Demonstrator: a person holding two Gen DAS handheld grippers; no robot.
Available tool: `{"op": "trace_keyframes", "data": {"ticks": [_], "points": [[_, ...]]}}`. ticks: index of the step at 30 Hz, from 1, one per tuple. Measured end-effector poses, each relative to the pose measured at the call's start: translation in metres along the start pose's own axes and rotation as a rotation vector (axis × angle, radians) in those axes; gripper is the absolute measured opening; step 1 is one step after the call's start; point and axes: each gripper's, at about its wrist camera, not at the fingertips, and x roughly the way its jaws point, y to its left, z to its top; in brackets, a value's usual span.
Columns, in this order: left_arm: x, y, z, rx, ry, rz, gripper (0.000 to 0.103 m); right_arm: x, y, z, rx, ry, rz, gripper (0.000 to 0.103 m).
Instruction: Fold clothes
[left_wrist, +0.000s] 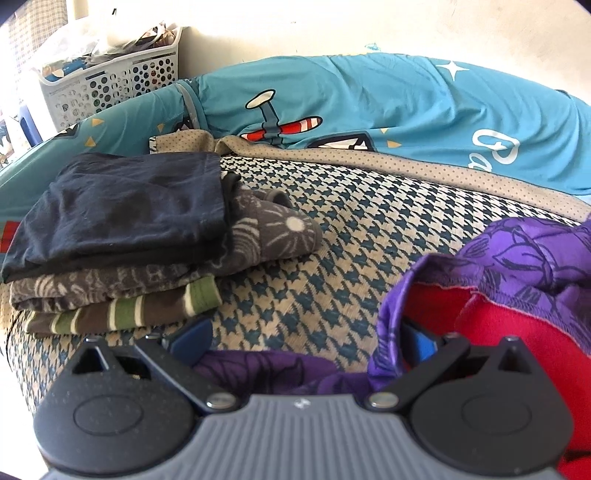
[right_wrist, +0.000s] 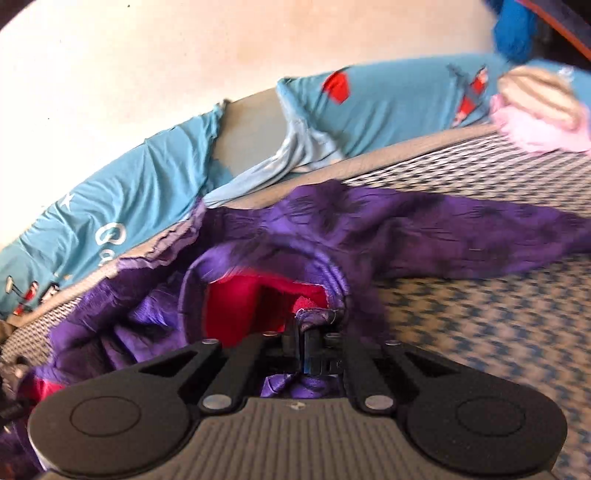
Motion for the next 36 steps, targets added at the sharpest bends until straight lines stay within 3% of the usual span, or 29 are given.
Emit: {"op": "trace_keyframes", "data": {"ticks": [10, 19, 27, 30, 36], "points": [[-0.034, 0.013, -0.031, 0.023, -0.04, -0.023, 0.103, -0.062, -0.051, -0.041, 0.077, -0.019, -0.074, 0.004], [-0.06, 0.033, -0.063, 0.013, -0.031, -0.036, 0.103, -0.086, -0.081, -0.064, 0.149, 0.004, -0.102, 0.004], [-0.07, 0.051, -0.071, -0.021, -0.009, -0.051, 0.103, -0.096, -0.11, -0.076, 0.222, 0.027, -0.175, 0.005], [-0.071, 0.05, -0.073, -0.014, -0.01, -0.054, 0.103, -0.1, -0.11, -0.083, 0.178, 0.045, -0.15, 0.009], [-0.074, 0.053, -0.071, -0.04, -0.03, -0.056, 0.103, -0.12, -0.103, -0.092, 0.092, -0.022, -0.142, 0.033]]}}
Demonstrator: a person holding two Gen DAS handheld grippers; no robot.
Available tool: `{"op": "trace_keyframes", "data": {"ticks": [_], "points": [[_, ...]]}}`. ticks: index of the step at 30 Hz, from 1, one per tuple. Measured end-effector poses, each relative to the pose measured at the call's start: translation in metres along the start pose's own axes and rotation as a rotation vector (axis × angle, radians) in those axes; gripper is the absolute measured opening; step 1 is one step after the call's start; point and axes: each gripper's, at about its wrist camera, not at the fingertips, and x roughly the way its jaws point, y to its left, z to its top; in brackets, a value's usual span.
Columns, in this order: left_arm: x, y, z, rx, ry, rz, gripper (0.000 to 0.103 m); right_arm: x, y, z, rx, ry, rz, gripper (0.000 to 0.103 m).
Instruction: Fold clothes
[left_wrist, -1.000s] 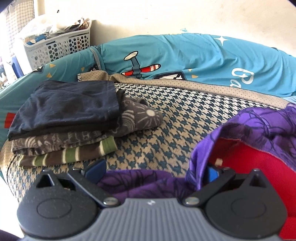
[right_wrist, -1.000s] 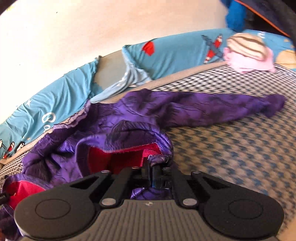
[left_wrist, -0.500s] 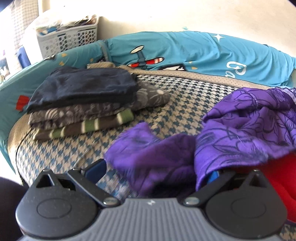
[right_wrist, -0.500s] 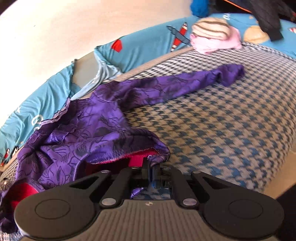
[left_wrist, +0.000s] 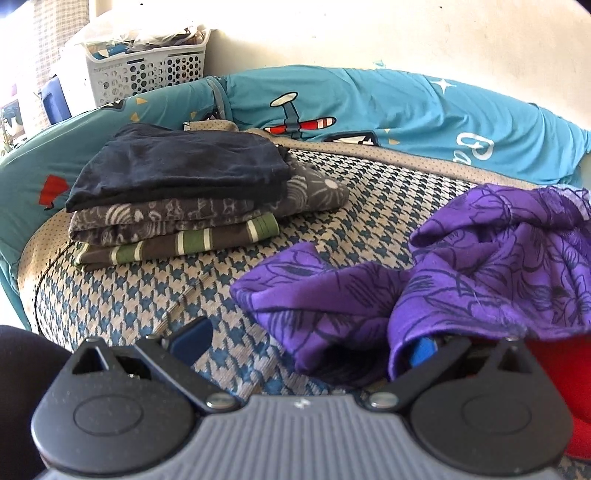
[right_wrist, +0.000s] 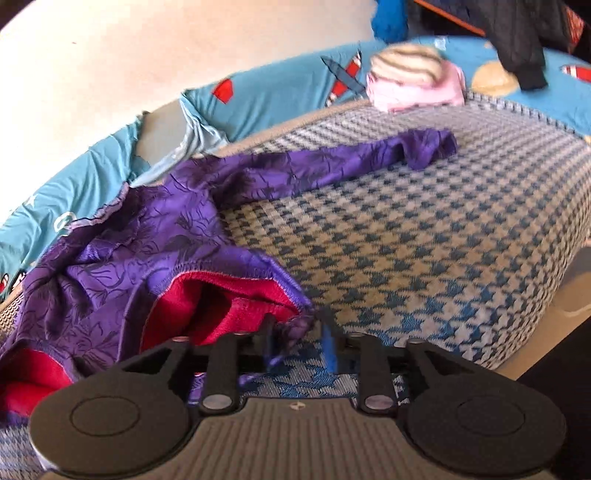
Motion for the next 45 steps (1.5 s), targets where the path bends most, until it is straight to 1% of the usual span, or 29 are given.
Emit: {"op": "trace_keyframes", "data": {"ticks": [2, 6, 8, 11, 13, 18, 19, 20, 22, 25, 28, 31, 34, 35, 36, 38, 41, 43, 45], "points": [[0.001, -0.002, 0.0, 0.007, 0.005, 0.003, 0.103, -0.004, 0.004, -0.001, -0.027, -0.023, 0.002, 0.04], [0.001, -0.001, 0.0, 0.01, 0.009, -0.004, 0.103, -0.004, 0.012, 0.0, -0.087, -0.05, -0.028, 0.045], [0.003, -0.003, -0.001, 0.016, 0.025, -0.011, 0.103, -0.001, 0.018, 0.001, -0.129, -0.051, -0.017, 0.052], [0.004, -0.006, -0.002, 0.02, 0.031, -0.033, 0.103, 0.009, 0.026, 0.003, -0.196, -0.06, -0.033, 0.053], [0.003, -0.01, -0.003, 0.033, 0.019, -0.043, 0.103, 0.018, 0.03, 0.005, -0.23, -0.051, -0.043, 0.054], [0.0, -0.012, -0.002, 0.034, 0.001, -0.082, 0.103, 0.027, 0.029, 0.009, -0.167, -0.074, -0.035, 0.054], [-0.001, -0.011, -0.002, 0.027, 0.0, -0.093, 0.103, 0.027, 0.029, 0.009, -0.155, -0.085, -0.029, 0.049], [-0.001, -0.011, -0.001, 0.019, -0.001, -0.105, 0.103, 0.028, 0.03, 0.01, -0.145, -0.096, -0.023, 0.037], [0.0, -0.012, -0.002, 0.024, -0.005, -0.098, 0.103, 0.028, 0.032, 0.01, -0.139, -0.104, -0.021, 0.024], [0.005, -0.019, -0.003, 0.05, -0.016, -0.071, 0.103, 0.028, 0.033, 0.009, -0.123, -0.104, -0.032, 0.016], [0.011, -0.027, -0.004, 0.077, -0.024, -0.059, 0.103, 0.033, 0.031, 0.009, -0.114, -0.089, -0.057, 0.013], [0.008, -0.032, -0.005, 0.103, -0.053, -0.065, 0.103, 0.036, 0.03, 0.007, -0.129, -0.089, -0.087, 0.012], [0.003, -0.027, -0.001, 0.071, -0.086, -0.067, 0.103, 0.032, 0.027, 0.008, -0.124, -0.111, -0.111, 0.011], [0.002, -0.022, 0.002, 0.046, -0.096, -0.055, 0.103, 0.03, 0.025, 0.009, -0.121, -0.123, -0.127, 0.01], [0.001, -0.017, 0.004, 0.02, -0.093, -0.044, 0.103, 0.028, 0.024, 0.01, -0.118, -0.139, -0.145, 0.01], [0.003, -0.002, 0.009, -0.059, -0.053, -0.036, 0.103, 0.023, 0.022, 0.012, -0.11, -0.17, -0.17, 0.008], [0.004, 0.01, 0.011, -0.096, 0.008, 0.001, 0.103, 0.011, 0.024, 0.017, -0.12, -0.233, -0.211, 0.007], [0.0, 0.011, 0.011, -0.074, 0.022, -0.008, 0.102, 0.0, 0.026, 0.021, -0.132, -0.279, -0.227, 0.006], [-0.011, 0.011, 0.009, -0.054, 0.018, -0.019, 0.102, -0.012, 0.027, 0.023, -0.138, -0.325, -0.239, 0.006]]}}
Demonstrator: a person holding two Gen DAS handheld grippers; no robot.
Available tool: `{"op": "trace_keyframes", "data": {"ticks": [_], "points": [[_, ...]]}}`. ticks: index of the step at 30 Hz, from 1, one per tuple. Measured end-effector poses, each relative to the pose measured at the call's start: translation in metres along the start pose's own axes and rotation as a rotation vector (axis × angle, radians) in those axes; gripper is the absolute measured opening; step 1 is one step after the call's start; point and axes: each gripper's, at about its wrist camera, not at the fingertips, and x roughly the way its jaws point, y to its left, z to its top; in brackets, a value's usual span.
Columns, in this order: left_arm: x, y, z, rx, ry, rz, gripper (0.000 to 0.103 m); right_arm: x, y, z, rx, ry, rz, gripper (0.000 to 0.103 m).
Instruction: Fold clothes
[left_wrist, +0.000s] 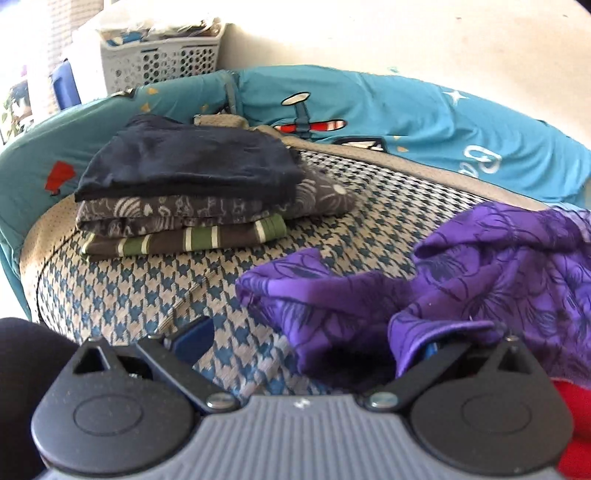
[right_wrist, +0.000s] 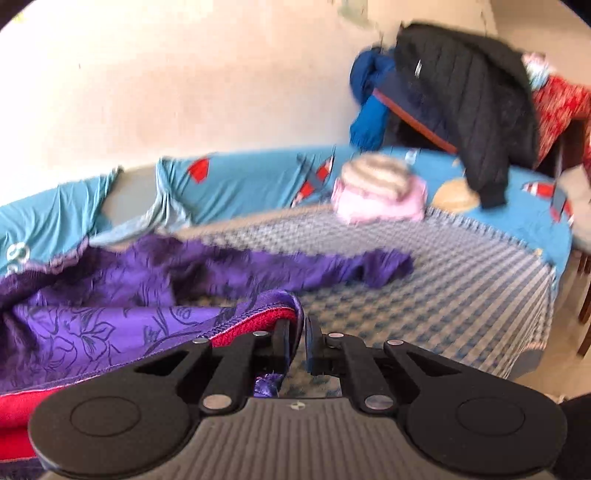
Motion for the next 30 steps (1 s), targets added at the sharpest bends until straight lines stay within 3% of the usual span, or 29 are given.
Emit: {"op": "trace_keyframes", "data": {"ticks": [8, 10, 18, 20, 24, 30], "points": [[-0.049, -0.003, -0.011, 0.064, 0.004, -0.043, 0.103, -0.017, -0.017, 0.02, 0.052, -0.102, -0.058, 0.006], [-0.059, -0.005, -0.014, 0.095, 0.002, -0.052, 0.103, -0.015, -0.017, 0.022, 0.052, -0.081, -0.058, 0.006], [-0.088, -0.008, -0.032, 0.193, 0.046, -0.109, 0.103, -0.011, -0.026, 0.018, 0.079, 0.055, -0.038, 0.038], [-0.093, -0.006, -0.035, 0.208, 0.053, -0.112, 0.103, -0.014, -0.029, 0.017, 0.086, 0.059, -0.041, 0.051], [-0.106, 0.003, -0.04, 0.208, 0.053, -0.116, 0.103, -0.023, -0.037, 0.014, 0.112, 0.094, -0.024, 0.057], [-0.119, 0.002, -0.032, 0.204, -0.027, -0.167, 0.103, -0.04, -0.045, 0.017, 0.124, 0.072, -0.016, 0.068]]}}
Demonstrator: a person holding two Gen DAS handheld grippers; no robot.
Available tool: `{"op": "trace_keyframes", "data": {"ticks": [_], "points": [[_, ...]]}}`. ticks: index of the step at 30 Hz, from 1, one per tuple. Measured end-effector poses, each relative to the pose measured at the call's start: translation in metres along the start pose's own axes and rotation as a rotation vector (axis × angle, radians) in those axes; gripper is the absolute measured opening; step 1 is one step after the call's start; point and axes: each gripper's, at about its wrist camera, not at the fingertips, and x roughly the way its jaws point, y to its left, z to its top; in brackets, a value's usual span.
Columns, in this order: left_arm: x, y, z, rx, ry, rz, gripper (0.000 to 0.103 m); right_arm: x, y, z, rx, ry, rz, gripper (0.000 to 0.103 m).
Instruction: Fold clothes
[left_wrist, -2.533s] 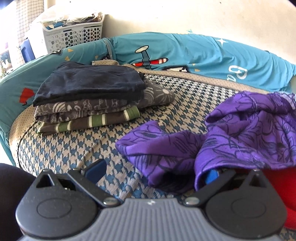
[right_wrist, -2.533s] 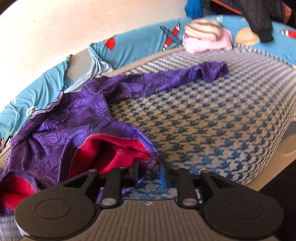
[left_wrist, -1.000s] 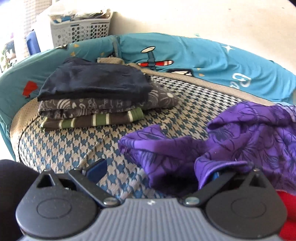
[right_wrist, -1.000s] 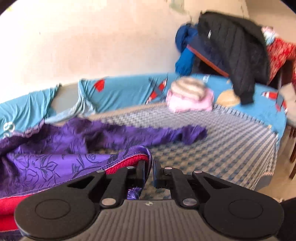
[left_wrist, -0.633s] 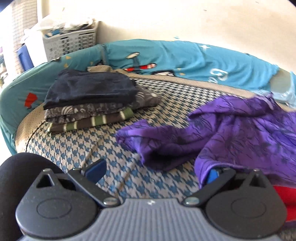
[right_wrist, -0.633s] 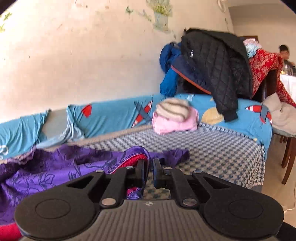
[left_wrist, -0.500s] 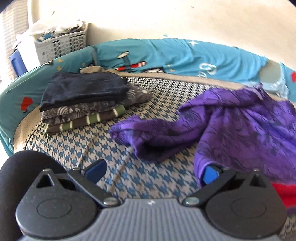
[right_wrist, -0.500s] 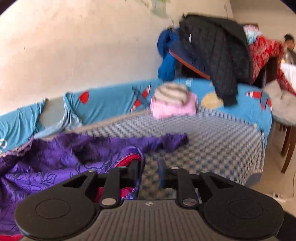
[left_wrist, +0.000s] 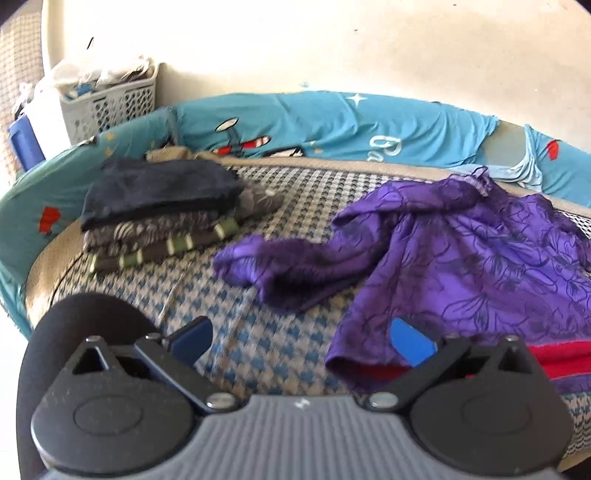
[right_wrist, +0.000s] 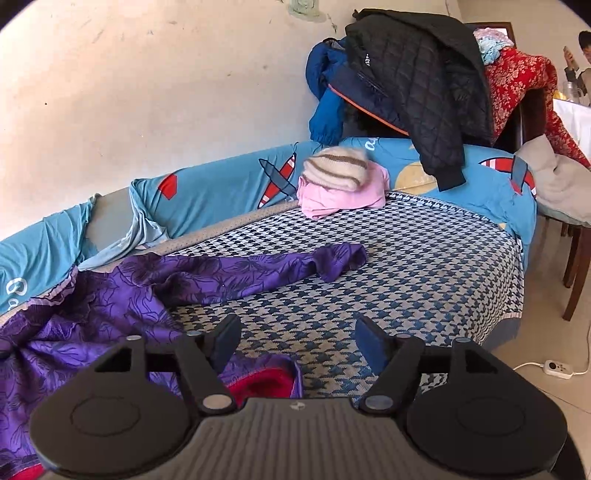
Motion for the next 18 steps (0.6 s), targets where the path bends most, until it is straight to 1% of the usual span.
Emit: {"op": "trace_keyframes", "data": {"ticks": [2, 6, 9, 10, 13, 18], "points": [[0.007, -0.005, 0.004, -0.004, 0.002, -0.03, 0.103, -0.002, 0.0, 0.001, 0.001, 0.0, 0.023, 0.069], [0.03, -0.022, 0.01, 0.001, 0.028, -0.058, 0.103, 0.0, 0.011, -0.004, -0.047, 0.02, 0.143, 0.069], [0.049, -0.033, 0.011, 0.008, 0.046, -0.064, 0.103, 0.005, 0.02, -0.011, -0.051, 0.048, 0.249, 0.068], [0.055, -0.036, 0.012, 0.009, 0.054, -0.068, 0.103, 0.008, 0.024, -0.013, -0.055, 0.065, 0.271, 0.068], [0.07, -0.046, 0.015, 0.006, 0.071, -0.088, 0.103, 0.018, 0.038, -0.02, -0.08, 0.117, 0.322, 0.068], [0.091, -0.07, 0.021, 0.055, 0.075, -0.105, 0.103, 0.036, 0.068, -0.031, -0.148, 0.169, 0.373, 0.068]]}}
